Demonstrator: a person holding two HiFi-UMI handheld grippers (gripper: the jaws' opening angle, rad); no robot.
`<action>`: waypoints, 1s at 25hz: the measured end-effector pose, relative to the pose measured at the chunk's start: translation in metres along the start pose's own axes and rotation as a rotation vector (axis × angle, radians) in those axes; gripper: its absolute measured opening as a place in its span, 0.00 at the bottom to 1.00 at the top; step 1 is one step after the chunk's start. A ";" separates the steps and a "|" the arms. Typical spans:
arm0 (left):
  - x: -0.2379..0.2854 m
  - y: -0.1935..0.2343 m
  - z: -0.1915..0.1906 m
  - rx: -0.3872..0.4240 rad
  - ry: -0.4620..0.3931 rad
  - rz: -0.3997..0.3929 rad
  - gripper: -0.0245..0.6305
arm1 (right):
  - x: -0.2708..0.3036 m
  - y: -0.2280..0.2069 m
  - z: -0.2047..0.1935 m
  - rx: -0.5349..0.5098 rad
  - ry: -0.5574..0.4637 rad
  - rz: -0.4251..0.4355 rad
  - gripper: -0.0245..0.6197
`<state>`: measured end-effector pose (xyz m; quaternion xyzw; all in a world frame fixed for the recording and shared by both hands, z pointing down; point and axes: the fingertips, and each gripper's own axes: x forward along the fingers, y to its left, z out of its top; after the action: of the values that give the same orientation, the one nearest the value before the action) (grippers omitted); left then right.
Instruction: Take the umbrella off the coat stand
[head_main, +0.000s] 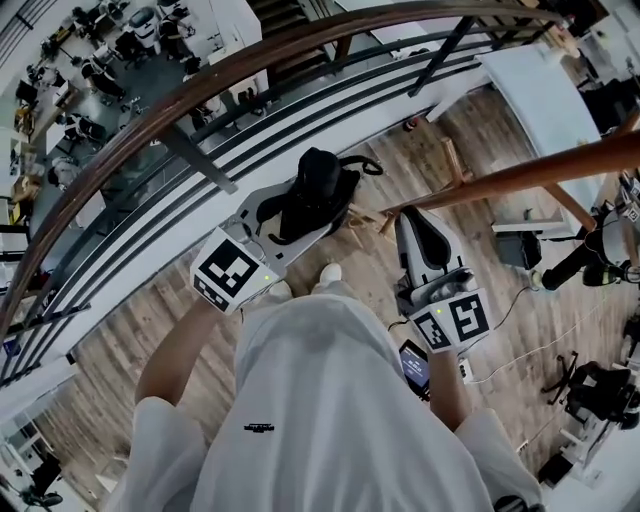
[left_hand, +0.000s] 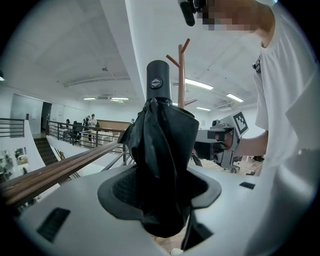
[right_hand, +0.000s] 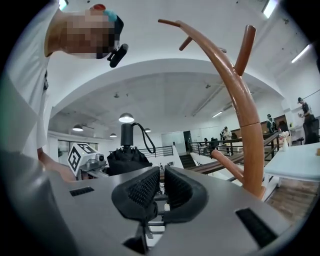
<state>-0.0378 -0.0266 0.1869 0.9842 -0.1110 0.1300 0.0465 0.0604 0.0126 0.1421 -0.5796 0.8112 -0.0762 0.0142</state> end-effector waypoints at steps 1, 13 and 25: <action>-0.003 -0.003 -0.001 -0.012 -0.003 0.007 0.39 | 0.000 0.001 -0.001 0.004 0.001 0.009 0.12; -0.030 -0.038 -0.017 -0.110 -0.080 0.042 0.39 | 0.001 0.021 -0.012 0.001 0.028 0.102 0.12; -0.029 -0.074 -0.024 -0.154 -0.115 0.032 0.39 | -0.029 0.039 -0.048 0.023 0.080 0.015 0.11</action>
<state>-0.0541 0.0545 0.1973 0.9816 -0.1390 0.0651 0.1137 0.0283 0.0573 0.1826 -0.5695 0.8147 -0.1087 -0.0110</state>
